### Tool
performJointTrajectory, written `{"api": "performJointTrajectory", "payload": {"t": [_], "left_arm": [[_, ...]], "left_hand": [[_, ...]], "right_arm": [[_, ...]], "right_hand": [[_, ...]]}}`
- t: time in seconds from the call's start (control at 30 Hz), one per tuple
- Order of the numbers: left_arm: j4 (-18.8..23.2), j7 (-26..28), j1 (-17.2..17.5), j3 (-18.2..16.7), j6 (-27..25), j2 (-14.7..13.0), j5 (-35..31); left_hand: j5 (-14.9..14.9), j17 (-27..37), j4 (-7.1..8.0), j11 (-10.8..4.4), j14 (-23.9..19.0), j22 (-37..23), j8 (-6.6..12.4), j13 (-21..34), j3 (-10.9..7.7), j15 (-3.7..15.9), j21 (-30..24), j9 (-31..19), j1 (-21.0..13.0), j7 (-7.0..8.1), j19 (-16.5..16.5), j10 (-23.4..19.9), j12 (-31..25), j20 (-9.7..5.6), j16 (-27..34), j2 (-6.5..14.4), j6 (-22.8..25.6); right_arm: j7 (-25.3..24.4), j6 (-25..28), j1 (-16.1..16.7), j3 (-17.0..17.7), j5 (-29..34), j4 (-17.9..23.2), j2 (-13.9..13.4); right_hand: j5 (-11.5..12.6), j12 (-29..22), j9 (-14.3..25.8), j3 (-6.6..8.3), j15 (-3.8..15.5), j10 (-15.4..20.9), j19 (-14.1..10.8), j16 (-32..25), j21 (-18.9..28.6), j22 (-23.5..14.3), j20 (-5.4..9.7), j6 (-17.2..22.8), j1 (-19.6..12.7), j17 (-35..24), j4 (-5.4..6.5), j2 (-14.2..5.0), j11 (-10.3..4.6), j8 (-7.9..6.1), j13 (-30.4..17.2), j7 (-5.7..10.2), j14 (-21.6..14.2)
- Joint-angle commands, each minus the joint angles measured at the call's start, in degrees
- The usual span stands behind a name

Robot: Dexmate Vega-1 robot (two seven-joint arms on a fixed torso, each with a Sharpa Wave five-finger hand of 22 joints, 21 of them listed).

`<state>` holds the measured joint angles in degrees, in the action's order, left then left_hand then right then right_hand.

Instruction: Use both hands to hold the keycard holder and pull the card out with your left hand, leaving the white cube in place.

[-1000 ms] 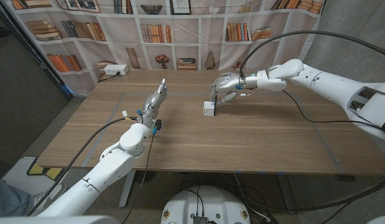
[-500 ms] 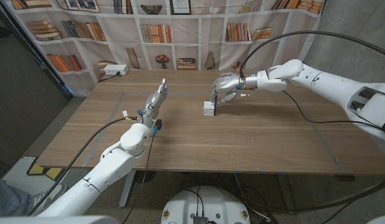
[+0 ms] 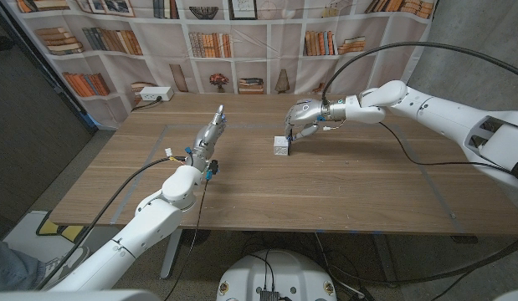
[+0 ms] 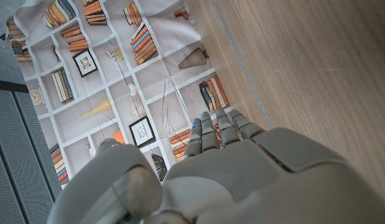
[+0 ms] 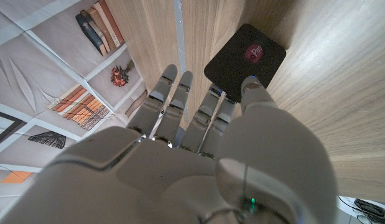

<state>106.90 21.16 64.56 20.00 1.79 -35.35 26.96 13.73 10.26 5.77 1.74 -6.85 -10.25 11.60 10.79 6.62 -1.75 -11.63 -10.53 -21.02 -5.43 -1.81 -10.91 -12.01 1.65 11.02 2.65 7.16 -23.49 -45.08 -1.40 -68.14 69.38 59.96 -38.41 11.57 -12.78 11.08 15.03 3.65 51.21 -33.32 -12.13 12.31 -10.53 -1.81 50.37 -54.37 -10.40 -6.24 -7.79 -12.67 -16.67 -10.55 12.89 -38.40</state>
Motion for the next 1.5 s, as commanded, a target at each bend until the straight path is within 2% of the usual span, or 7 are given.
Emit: {"api": "performJointTrajectory", "payload": {"t": [0.03,0.4,0.57,0.73,0.9,1.13,1.5], "left_arm": [[0.39,0.39,0.26,0.05,-0.12,0.03,-0.24],[0.36,0.29,0.36,0.17,0.12,0.16,-0.26],[-0.11,-0.24,-0.08,0.37,0.36,0.24,-0.24],[-0.72,-0.82,-0.53,0.50,0.81,0.34,-0.18],[-1.53,-1.54,-1.06,0.56,1.55,0.43,-0.15],[-3.20,-3.30,-2.25,0.66,2.78,0.42,0.11],[-8.03,-9.34,-6.15,1.23,4.43,0.01,2.01]], "left_hand": [[-0.33,0.25,0.00,-0.19,-0.22,-0.20,-0.25,0.12,0.50,0.14,0.22,-0.13,0.12,0.09,0.32,-0.30,0.32,0.43,-0.14,0.19,0.47],[-0.34,0.25,0.02,-0.03,-0.25,-0.20,-0.24,0.12,0.59,0.21,0.21,-0.13,0.10,0.15,0.36,-0.25,0.35,0.43,-0.13,0.24,0.53],[-0.34,0.25,0.02,-0.13,-0.26,-0.20,-0.25,0.12,0.64,0.20,0.18,-0.13,0.09,0.12,0.33,-0.37,0.31,0.43,-0.13,0.27,0.52],[-0.34,0.25,0.02,-0.09,-0.29,-0.20,-0.24,0.12,0.68,0.20,0.18,-0.13,0.07,0.13,0.36,-0.33,0.33,0.25,-0.12,0.30,0.55],[-0.35,0.25,0.03,-0.04,-0.30,-0.20,-0.22,0.12,0.74,0.09,0.15,-0.13,0.05,0.06,0.34,-0.33,0.34,0.13,-0.12,0.33,0.61],[-0.35,0.25,0.03,-0.02,-0.30,-0.20,-0.21,0.12,0.80,0.14,0.13,-0.13,0.02,0.07,0.31,-0.31,0.36,0.05,-0.13,0.38,0.66],[-0.35,0.24,0.03,0.15,-0.36,-0.20,-0.24,0.12,0.93,0.09,0.10,-0.13,-0.04,0.05,0.31,-0.36,0.36,0.04,-0.12,0.44,0.64]], "right_arm": [[-0.09,0.05,-0.06,-0.32,-0.19,0.65,-0.50],[1.63,1.52,1.39,1.39,-0.17,4.33,-2.26],[1.33,1.71,2.14,2.30,-0.05,5.70,-3.19],[2.57,2.19,3.30,3.70,-0.57,7.83,-4.30],[4.02,2.89,4.59,5.30,-1.27,9.62,-5.16],[9.50,4.90,7.47,9.16,-5.10,13.70,-6.81],[16.44,13.31,15.13,17.10,-9.76,22.90,-10.19]], "right_hand": [[-0.21,-0.36,0.23,0.78,6.50,1.94,-0.09,0.21,-0.07,-0.21,0.50,2.19,-0.16,-0.02,-0.02,-1.18,-0.01,-0.70,-0.25,0.11,-1.24],[-0.39,-0.34,0.14,1.46,6.91,4.08,0.30,0.16,-0.23,-0.20,0.98,3.99,-0.16,-0.08,0.37,-2.00,-0.04,-0.95,-0.22,0.09,-3.09],[-0.31,-0.31,0.07,3.05,7.88,8.30,0.50,0.02,-0.26,-0.15,4.78,5.32,-0.93,0.07,0.48,-2.08,-0.10,-0.76,-0.21,-0.05,-8.79],[-0.10,-0.28,0.18,3.79,8.18,10.42,0.49,0.69,-0.19,-0.19,6.16,6.20,-1.48,0.27,0.25,-1.71,-0.06,-0.89,-0.24,-0.11,-10.53],[0.08,-0.31,0.26,4.21,8.53,11.44,0.45,0.97,-0.14,-0.21,6.57,6.75,-1.87,0.29,0.10,-1.74,-0.01,-1.04,-0.27,-0.18,-11.21],[0.30,-0.27,0.35,4.66,8.65,12.85,0.43,1.35,-0.10,-0.24,6.95,7.53,-2.29,0.32,-0.15,-1.42,0.01,-1.24,-0.29,-0.23,-12.07],[0.46,-0.08,0.37,4.89,8.62,13.69,0.41,1.37,-0.06,-0.26,7.12,7.77,-2.22,0.24,-0.03,-1.34,-0.01,-1.24,-0.27,-0.19,-13.04]]}}
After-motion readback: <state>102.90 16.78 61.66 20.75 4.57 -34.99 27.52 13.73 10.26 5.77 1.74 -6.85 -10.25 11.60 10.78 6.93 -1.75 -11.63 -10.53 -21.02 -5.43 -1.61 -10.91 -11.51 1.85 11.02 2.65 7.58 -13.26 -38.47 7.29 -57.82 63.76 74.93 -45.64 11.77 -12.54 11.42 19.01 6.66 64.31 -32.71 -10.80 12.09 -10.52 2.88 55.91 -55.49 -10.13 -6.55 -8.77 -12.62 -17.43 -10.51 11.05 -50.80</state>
